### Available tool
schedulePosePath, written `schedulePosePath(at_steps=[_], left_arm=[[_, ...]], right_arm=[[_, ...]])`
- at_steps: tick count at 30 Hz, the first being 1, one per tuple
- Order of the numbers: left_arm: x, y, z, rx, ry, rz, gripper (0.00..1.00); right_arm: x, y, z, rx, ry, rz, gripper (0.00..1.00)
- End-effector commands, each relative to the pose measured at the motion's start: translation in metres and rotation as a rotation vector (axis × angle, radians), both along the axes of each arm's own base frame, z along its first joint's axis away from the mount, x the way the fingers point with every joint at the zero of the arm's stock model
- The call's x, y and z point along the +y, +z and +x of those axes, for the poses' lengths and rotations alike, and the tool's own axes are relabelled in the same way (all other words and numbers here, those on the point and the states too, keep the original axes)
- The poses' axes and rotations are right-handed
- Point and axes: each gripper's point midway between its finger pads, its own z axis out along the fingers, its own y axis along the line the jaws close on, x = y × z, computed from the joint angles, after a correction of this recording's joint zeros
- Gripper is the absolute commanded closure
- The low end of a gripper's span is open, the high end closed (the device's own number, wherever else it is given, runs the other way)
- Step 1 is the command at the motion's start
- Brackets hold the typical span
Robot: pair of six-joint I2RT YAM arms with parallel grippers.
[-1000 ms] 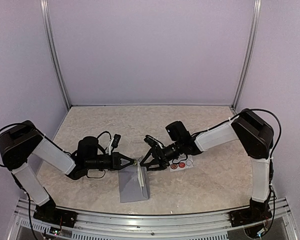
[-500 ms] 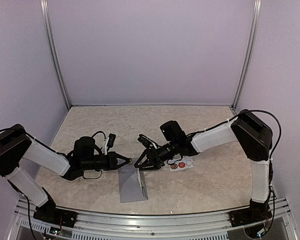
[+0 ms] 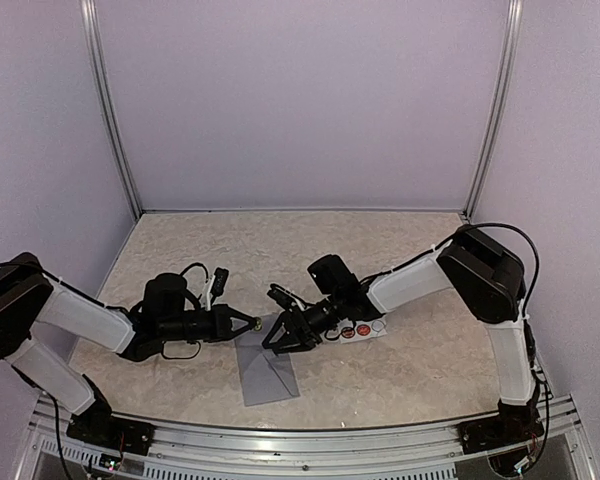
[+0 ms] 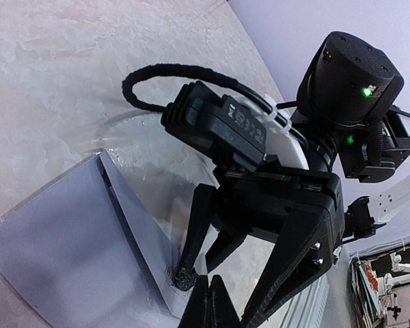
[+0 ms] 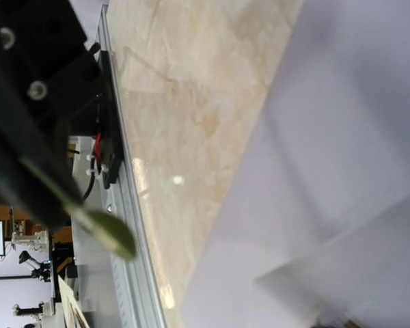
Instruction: Place the letter into the envelope and seal it
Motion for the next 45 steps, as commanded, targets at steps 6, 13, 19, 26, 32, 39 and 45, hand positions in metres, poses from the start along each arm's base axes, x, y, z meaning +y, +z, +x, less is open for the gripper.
schedulePosePath(at_steps=[6, 13, 19, 26, 32, 39, 45], left_arm=[[-0.010, -0.011, -0.014, 0.055, -0.038, 0.001, 1.00], [-0.021, -0.026, -0.022, 0.115, -0.074, 0.000, 1.00], [-0.022, -0.038, -0.027, 0.158, -0.081, 0.018, 1.00], [-0.018, -0.054, -0.028, 0.194, -0.065, 0.062, 1.00], [-0.015, -0.065, -0.028, 0.203, -0.055, 0.095, 1.00], [-0.010, -0.076, -0.027, 0.206, -0.040, 0.141, 1.00], [-0.008, -0.082, -0.026, 0.200, -0.029, 0.185, 1.00]], right_arm=[[0.001, -0.026, -0.003, 0.010, -0.008, -0.058, 0.39], [0.000, -0.028, -0.002, 0.006, -0.014, -0.071, 0.39], [-0.001, -0.030, -0.001, 0.003, -0.018, -0.079, 0.39], [-0.001, -0.032, -0.001, 0.000, -0.016, -0.086, 0.39], [-0.001, -0.031, -0.001, -0.003, -0.017, -0.086, 0.39], [-0.002, -0.030, -0.001, -0.007, -0.016, -0.088, 0.39], [-0.002, -0.029, -0.001, -0.012, -0.016, -0.087, 0.39]])
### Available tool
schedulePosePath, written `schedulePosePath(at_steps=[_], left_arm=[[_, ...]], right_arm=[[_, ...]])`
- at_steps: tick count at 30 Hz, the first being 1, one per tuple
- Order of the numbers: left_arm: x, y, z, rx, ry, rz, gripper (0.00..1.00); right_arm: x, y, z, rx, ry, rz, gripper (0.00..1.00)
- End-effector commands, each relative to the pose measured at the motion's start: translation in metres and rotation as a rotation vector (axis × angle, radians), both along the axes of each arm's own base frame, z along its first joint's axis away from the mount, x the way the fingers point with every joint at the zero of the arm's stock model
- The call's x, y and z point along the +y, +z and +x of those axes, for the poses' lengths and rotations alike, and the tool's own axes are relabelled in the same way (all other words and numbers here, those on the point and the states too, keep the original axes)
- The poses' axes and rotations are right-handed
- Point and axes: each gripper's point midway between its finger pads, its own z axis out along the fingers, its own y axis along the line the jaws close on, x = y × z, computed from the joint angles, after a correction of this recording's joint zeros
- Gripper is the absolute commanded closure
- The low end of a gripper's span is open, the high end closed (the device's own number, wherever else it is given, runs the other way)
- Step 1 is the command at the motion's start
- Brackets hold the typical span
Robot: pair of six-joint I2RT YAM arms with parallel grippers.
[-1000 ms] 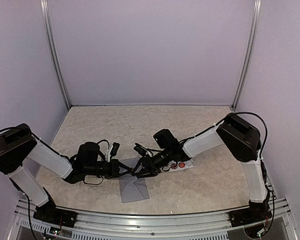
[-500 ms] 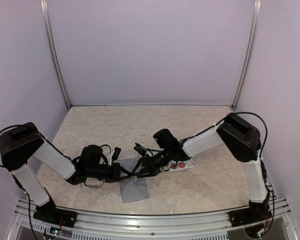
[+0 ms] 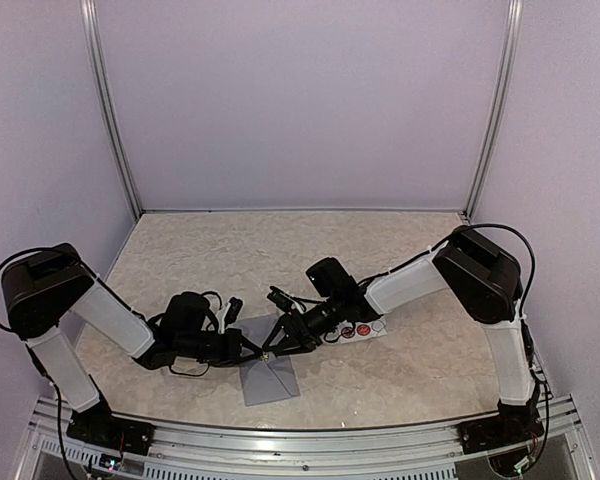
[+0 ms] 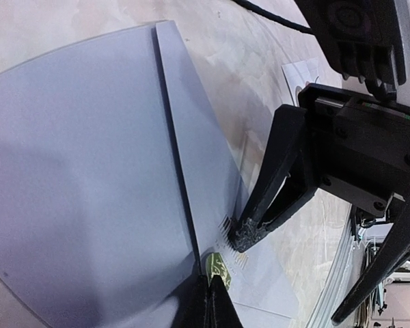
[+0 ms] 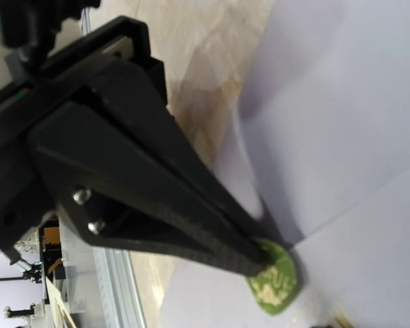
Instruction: Place the letter into the envelope and seal it
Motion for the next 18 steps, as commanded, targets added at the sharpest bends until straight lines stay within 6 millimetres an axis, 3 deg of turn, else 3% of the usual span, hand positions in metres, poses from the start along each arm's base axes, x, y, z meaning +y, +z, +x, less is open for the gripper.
schedulePosePath(at_steps=[1, 6, 12, 18], left_arm=[[0.000, -0.009, 0.002, -0.019, -0.007, 0.063, 1.00], [-0.001, -0.015, 0.000, -0.020, -0.014, 0.101, 1.00], [0.001, -0.019, 0.000, -0.017, -0.007, 0.138, 1.00], [0.001, -0.019, -0.002, -0.020, -0.010, 0.144, 1.00]], right_arm=[[-0.002, -0.014, -0.002, -0.001, -0.015, -0.057, 0.39], [0.000, 0.002, 0.001, -0.029, -0.017, -0.028, 0.40], [0.007, 0.026, 0.000, -0.063, -0.007, 0.034, 0.73], [0.012, 0.016, -0.003, -0.046, 0.004, 0.030, 0.93]])
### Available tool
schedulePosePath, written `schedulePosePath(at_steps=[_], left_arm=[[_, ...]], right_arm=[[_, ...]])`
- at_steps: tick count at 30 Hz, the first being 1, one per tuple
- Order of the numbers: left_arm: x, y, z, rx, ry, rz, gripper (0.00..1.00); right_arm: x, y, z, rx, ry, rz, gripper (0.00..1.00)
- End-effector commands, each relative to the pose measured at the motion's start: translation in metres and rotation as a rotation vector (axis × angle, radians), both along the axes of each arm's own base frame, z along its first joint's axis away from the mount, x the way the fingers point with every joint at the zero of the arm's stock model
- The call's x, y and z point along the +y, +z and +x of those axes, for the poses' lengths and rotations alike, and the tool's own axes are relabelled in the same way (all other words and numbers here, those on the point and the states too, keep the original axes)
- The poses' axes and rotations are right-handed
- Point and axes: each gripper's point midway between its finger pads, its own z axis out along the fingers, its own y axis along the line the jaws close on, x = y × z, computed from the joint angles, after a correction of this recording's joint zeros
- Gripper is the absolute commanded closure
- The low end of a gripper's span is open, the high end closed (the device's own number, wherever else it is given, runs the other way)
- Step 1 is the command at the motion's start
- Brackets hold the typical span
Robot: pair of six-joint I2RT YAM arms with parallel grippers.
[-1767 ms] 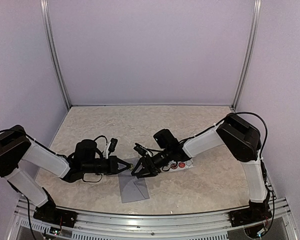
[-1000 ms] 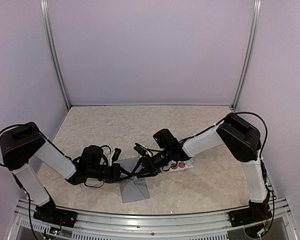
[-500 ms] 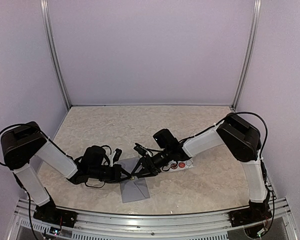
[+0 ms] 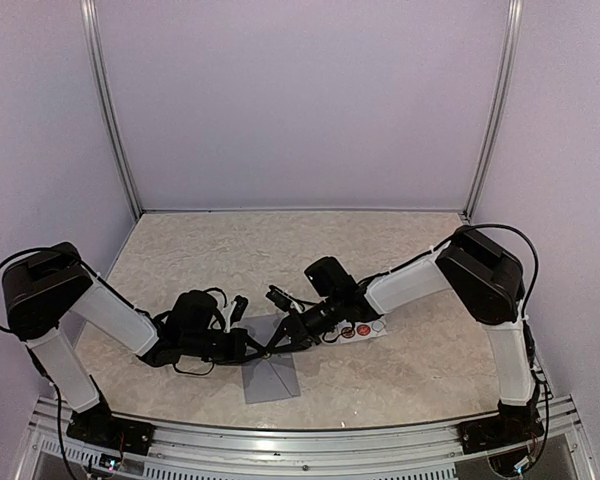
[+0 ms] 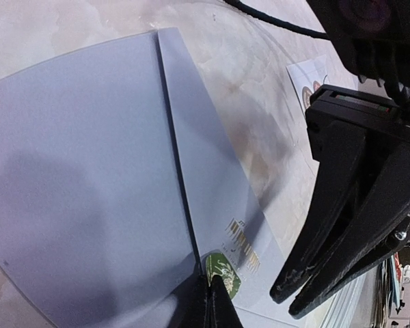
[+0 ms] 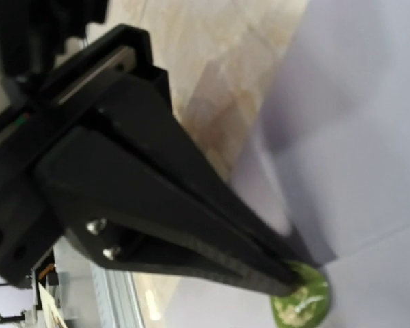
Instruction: Place the letter into the envelope and seal it
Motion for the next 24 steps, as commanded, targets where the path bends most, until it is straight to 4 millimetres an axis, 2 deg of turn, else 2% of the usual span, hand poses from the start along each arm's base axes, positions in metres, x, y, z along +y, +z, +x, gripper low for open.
schedulePosePath(at_steps=[1, 5, 14, 24], left_arm=[[0.008, -0.017, -0.007, 0.028, -0.001, 0.081, 1.00], [0.008, -0.018, -0.007, 0.026, -0.001, 0.086, 1.00], [0.008, -0.017, -0.007, 0.025, -0.003, 0.085, 1.00], [0.007, -0.016, -0.007, 0.022, -0.004, 0.085, 1.00]], right_arm=[[0.009, 0.010, -0.004, -0.017, 0.019, 0.033, 0.94], [0.010, 0.003, -0.003, -0.011, 0.015, 0.024, 0.98], [0.015, -0.015, 0.004, -0.005, -0.001, -0.005, 0.99], [-0.001, -0.058, 0.009, 0.013, -0.078, -0.184, 1.00]])
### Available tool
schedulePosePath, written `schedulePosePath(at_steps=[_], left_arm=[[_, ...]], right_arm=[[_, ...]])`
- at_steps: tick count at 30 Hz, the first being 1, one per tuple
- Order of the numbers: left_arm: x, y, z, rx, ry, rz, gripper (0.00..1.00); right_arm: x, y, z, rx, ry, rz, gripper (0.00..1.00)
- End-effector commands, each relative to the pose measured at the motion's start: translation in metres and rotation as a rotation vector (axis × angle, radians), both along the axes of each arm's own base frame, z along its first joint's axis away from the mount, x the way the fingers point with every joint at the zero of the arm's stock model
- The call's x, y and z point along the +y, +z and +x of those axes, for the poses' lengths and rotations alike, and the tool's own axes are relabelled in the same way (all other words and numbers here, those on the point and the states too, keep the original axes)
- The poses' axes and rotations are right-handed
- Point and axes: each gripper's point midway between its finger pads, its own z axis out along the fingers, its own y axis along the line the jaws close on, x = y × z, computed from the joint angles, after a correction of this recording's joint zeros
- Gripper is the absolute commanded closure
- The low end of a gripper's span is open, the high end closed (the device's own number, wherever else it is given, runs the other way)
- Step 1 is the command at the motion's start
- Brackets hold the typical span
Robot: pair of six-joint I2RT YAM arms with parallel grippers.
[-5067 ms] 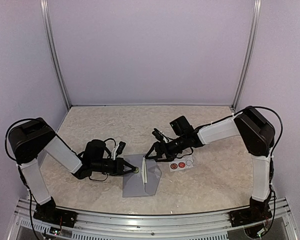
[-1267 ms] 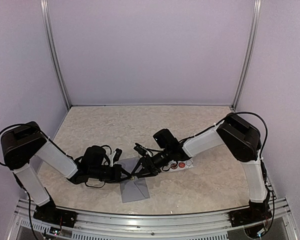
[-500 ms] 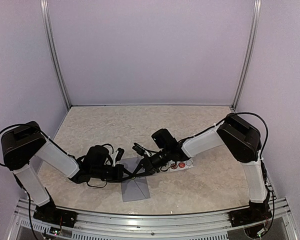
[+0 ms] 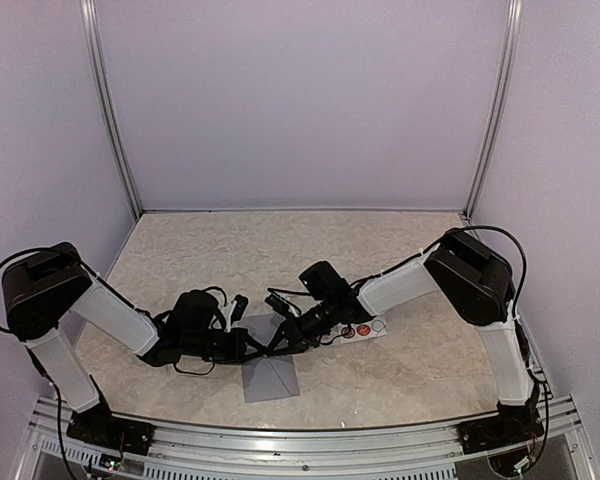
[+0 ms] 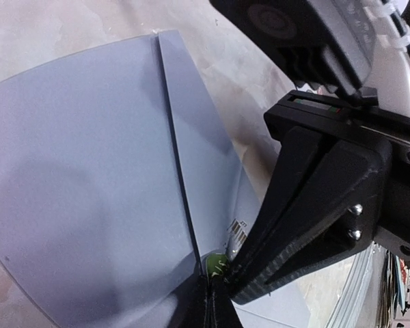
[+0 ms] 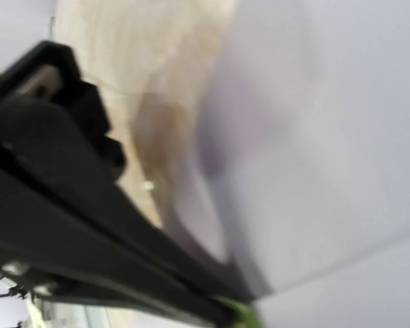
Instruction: Place the letter into the envelope and seal it
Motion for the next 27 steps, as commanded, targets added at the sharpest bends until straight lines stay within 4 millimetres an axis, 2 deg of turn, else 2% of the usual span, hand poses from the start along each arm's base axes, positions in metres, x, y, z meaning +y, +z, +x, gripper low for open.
schedulePosePath(at_steps=[1, 8, 11, 16, 18, 20, 27], left_arm=[[0.007, -0.015, -0.008, 0.035, -0.007, 0.072, 1.00], [0.006, -0.013, -0.008, 0.027, -0.008, 0.090, 1.00], [0.013, -0.012, -0.001, 0.005, 0.018, 0.152, 0.92], [0.025, 0.006, 0.011, -0.071, 0.061, 0.213, 0.74], [0.024, 0.010, 0.011, -0.078, 0.055, 0.205, 0.72], [0.022, 0.009, 0.010, -0.071, 0.048, 0.198, 0.74], [0.026, -0.014, 0.004, -0.022, 0.053, 0.227, 1.00]], right_arm=[[-0.010, -0.039, 0.003, -0.003, -0.058, -0.147, 1.00], [-0.020, -0.066, 0.007, -0.005, -0.101, -0.234, 1.00], [-0.026, -0.073, 0.006, 0.005, -0.114, -0.275, 1.00], [-0.028, -0.075, 0.006, 0.000, -0.118, -0.286, 1.00], [-0.028, -0.075, 0.006, 0.002, -0.115, -0.284, 1.00], [-0.027, -0.075, 0.006, 0.001, -0.114, -0.283, 1.00], [-0.026, -0.075, 0.006, 0.003, -0.113, -0.284, 1.00]])
